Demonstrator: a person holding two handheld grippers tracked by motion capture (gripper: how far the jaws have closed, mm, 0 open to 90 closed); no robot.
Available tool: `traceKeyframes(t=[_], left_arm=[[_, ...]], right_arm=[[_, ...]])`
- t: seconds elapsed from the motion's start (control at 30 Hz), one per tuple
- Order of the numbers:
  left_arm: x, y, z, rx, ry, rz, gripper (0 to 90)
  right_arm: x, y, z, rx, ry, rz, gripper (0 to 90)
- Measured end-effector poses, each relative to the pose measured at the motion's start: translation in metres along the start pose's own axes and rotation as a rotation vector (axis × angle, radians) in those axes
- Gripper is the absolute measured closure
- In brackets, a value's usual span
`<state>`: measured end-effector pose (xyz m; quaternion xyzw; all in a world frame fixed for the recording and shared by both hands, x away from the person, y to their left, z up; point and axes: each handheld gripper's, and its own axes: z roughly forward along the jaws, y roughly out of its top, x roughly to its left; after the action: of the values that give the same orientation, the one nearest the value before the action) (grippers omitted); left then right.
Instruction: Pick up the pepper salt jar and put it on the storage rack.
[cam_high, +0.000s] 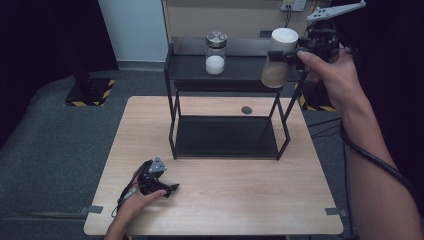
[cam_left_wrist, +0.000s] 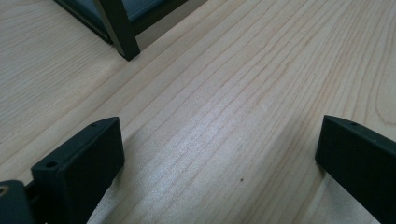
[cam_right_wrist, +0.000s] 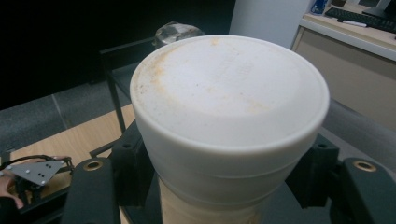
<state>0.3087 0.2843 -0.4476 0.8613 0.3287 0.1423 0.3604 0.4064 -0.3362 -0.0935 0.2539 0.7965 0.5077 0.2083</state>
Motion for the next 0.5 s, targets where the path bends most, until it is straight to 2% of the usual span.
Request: traceKeyframes(t=[0.13,0.5], left_arm=[[0.000,0.000,0.000,-0.001,0.000,0.000,0.0],[0.000,0.000,0.000,0.000,0.000,0.001,0.0]], right_arm=[[-0.006,0.005,0.008,-0.014,-0.009,0.007,35.4],[-0.018,0.010,0.031,-0.010,-0.030,0.025,35.4]])
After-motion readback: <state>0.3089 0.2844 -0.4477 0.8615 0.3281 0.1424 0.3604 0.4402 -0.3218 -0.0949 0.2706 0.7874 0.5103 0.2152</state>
